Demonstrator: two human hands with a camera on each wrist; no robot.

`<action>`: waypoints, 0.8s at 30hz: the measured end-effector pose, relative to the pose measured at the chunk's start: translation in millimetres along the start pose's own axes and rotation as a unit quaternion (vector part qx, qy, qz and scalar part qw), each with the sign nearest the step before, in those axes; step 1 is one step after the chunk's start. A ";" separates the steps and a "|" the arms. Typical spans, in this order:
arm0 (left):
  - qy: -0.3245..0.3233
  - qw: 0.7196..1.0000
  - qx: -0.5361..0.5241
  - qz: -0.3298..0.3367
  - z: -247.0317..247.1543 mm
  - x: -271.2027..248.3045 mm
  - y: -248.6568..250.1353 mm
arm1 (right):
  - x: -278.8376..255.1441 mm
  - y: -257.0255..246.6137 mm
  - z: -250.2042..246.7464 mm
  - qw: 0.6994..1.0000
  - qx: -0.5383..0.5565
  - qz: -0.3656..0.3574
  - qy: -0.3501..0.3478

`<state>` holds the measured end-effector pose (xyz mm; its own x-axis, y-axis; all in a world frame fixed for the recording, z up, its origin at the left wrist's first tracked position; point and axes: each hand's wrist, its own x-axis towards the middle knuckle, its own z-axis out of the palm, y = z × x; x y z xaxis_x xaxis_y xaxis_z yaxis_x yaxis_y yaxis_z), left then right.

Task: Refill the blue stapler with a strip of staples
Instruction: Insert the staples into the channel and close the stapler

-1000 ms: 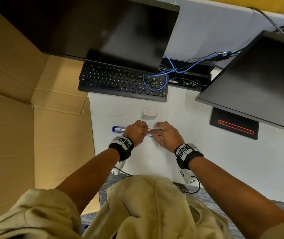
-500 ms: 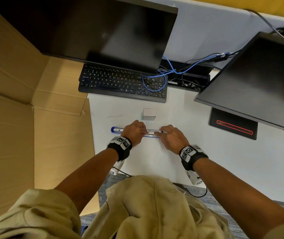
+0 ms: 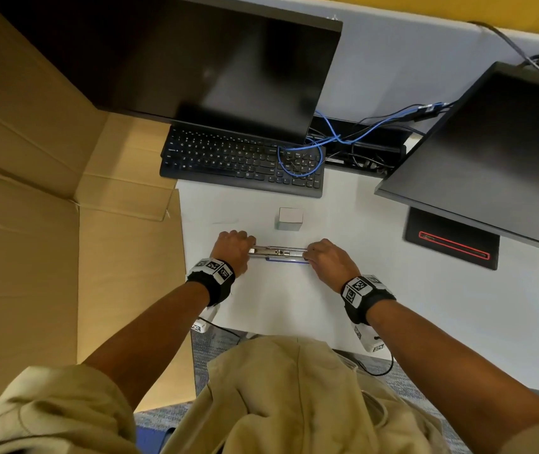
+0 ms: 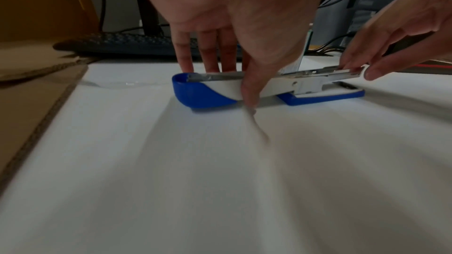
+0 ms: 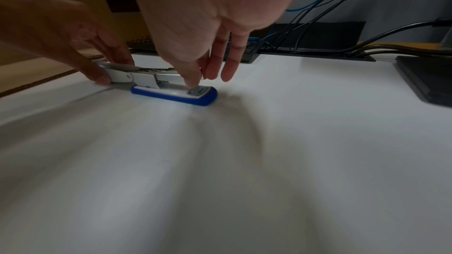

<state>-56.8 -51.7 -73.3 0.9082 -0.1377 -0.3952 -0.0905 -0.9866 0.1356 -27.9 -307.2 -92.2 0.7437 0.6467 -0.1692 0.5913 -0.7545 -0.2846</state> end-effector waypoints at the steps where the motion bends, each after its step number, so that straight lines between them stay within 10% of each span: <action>1: 0.000 1.000 -0.001 0.003 -1.5 -1.5 0.1 | 1.0 -0.1 -0.5 1.000 0.001 0.006 -0.007; 24: 0.066 0.964 -0.249 0.063 -23.7 -6.2 50.1 | -2.7 0.0 -11.6 0.996 0.034 0.022 -0.082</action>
<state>-57.3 -98.2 -42.4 0.9498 -0.2094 -0.2323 -0.0266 -0.7942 0.6071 -26.3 -310.2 -80.9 0.7046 0.6269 -0.3324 0.5326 -0.7768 -0.3360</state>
